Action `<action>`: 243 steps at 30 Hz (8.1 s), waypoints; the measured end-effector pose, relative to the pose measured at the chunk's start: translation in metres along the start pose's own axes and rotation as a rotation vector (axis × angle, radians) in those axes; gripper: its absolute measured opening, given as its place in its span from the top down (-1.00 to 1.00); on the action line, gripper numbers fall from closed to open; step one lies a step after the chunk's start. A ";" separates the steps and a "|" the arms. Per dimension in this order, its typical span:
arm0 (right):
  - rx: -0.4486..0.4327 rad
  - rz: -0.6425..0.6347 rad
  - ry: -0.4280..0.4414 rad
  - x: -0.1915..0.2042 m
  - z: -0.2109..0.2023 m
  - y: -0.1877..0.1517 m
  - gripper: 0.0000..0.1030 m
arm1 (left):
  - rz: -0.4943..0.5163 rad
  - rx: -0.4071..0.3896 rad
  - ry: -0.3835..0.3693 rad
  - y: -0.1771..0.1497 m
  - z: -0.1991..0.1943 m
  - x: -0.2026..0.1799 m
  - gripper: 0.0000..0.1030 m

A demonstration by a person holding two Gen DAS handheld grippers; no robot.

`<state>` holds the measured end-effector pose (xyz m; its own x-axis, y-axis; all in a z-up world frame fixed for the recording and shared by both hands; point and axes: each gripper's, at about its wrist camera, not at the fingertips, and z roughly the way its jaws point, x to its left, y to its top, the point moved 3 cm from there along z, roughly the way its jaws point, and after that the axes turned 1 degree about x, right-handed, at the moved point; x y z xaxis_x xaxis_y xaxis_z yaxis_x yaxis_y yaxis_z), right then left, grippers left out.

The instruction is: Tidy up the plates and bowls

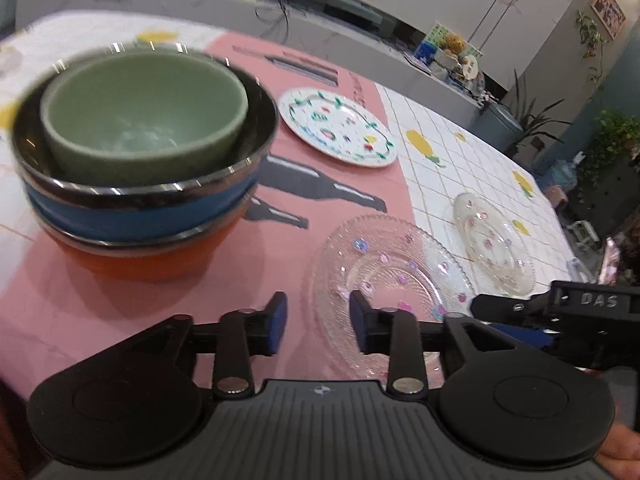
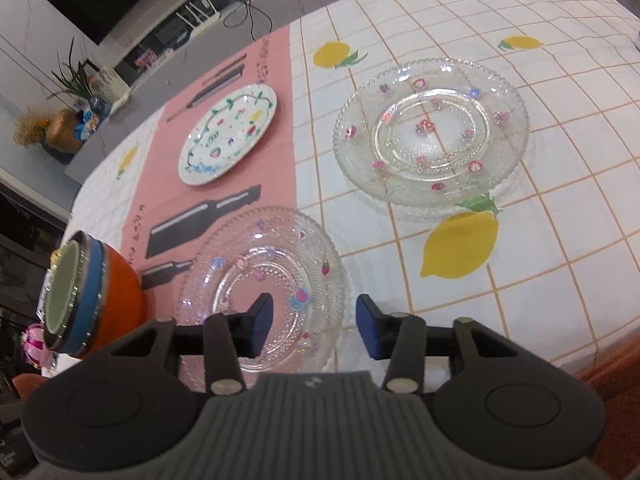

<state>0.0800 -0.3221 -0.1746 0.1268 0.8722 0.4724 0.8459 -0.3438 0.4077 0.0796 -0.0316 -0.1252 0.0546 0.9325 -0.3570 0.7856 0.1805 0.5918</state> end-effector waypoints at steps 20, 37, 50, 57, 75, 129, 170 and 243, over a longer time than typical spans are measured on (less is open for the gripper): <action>-0.284 -0.098 -0.086 0.038 -0.042 0.025 -0.30 | 0.075 -0.202 -0.006 0.053 -0.042 -0.041 -0.03; -0.216 -0.067 -0.007 0.050 0.032 0.115 -0.31 | -0.090 -0.073 0.061 0.159 0.017 -0.028 0.03; -0.099 0.057 0.029 0.030 0.089 0.166 0.02 | -0.290 -0.056 0.189 0.167 0.090 -0.016 0.02; -0.040 0.093 0.082 0.030 0.112 0.177 0.07 | -0.313 -0.039 0.309 0.159 0.118 -0.004 0.02; 0.057 0.162 0.162 0.029 0.140 0.173 0.56 | -0.341 -0.062 0.267 0.154 0.134 0.005 0.30; -0.011 0.328 0.229 -0.016 0.052 0.161 0.92 | -0.199 -0.169 0.155 0.148 0.070 -0.048 0.76; -0.011 0.105 0.160 -0.015 -0.009 0.018 0.89 | -0.112 -0.098 0.093 0.025 -0.004 -0.019 0.76; -0.175 -0.188 -0.172 0.014 -0.025 -0.015 0.37 | 0.209 -0.133 0.024 0.013 -0.028 -0.056 0.73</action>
<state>0.0561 -0.3138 -0.1545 0.0751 0.9673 0.2424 0.7628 -0.2123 0.6107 0.0698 -0.0724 -0.0774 0.1914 0.9608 -0.2004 0.6705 0.0211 0.7416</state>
